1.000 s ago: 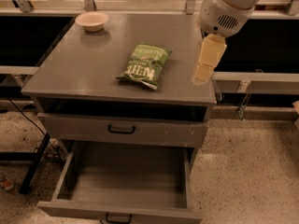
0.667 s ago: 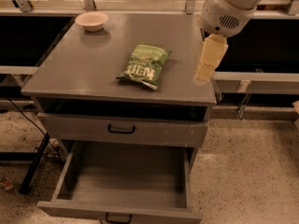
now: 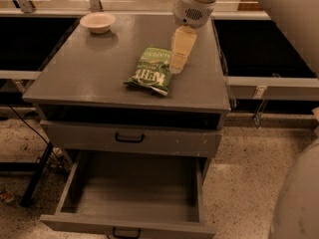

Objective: Place green jalapeno chip bag into middle drawer

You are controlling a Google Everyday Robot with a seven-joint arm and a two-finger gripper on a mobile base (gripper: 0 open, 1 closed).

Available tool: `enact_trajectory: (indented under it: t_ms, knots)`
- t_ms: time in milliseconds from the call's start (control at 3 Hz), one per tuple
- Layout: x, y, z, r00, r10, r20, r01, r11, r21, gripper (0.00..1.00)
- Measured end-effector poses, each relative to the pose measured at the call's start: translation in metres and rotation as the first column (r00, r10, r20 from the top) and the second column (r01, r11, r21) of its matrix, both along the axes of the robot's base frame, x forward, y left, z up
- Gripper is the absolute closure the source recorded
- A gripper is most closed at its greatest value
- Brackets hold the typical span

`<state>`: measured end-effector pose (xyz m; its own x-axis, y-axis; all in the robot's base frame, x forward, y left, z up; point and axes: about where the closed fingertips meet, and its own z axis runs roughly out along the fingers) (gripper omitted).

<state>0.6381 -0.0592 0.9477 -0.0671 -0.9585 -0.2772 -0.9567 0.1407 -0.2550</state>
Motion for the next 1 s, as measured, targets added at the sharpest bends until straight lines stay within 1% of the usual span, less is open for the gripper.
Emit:
enact_trajectory:
  t_ms: [333,667,1000]
  knots:
    - [0.000,0.000,0.000,1.0000,0.000,0.000,0.000,1.000,0.000,0.00]
    - [0.018,0.008,-0.032,0.9992,0.002,-0.040,-0.002,1.000,0.002,0.00]
    - [0.040,0.017,-0.066,0.9965,0.001,-0.084,-0.002,1.000,-0.012,0.00]
